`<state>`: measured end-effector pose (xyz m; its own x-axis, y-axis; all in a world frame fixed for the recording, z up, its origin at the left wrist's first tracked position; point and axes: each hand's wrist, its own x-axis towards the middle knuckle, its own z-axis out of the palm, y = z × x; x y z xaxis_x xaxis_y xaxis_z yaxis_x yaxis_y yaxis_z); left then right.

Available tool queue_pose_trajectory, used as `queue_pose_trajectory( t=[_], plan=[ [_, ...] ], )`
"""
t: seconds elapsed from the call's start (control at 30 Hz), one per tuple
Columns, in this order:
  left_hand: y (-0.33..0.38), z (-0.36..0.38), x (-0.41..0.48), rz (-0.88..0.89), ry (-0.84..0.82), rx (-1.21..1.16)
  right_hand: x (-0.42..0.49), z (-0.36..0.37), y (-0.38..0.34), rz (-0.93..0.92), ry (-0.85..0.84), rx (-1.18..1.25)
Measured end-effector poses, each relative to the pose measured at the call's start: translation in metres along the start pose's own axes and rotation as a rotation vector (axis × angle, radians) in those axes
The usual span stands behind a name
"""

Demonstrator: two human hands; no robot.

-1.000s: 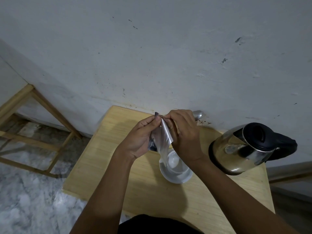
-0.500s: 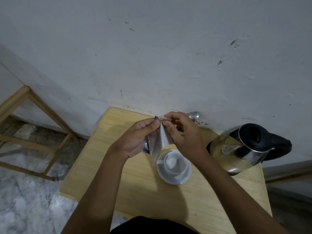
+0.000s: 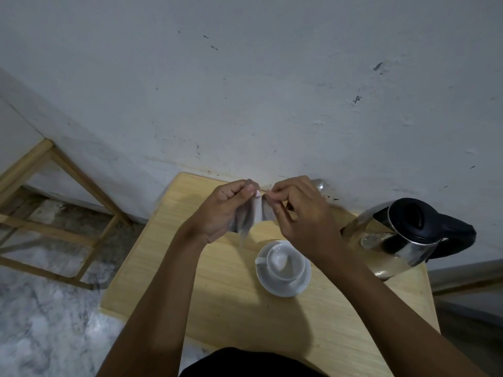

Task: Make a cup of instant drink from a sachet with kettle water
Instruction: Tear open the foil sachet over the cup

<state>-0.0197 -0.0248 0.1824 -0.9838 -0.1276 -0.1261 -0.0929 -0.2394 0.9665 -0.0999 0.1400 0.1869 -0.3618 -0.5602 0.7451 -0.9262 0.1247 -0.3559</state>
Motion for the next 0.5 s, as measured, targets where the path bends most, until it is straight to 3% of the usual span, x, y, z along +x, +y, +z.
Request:
queue_pose_trajectory(
  t=[0.2,0.5],
  plan=[
    [0.003,-0.014,-0.007,-0.001,-0.052,0.114,-0.007,0.005,-0.004,-0.022,0.013,0.015],
    [-0.015,-0.032,-0.006,-0.015,0.164,0.160,-0.023,0.005,-0.004,0.056,0.094,0.054]
  ],
)
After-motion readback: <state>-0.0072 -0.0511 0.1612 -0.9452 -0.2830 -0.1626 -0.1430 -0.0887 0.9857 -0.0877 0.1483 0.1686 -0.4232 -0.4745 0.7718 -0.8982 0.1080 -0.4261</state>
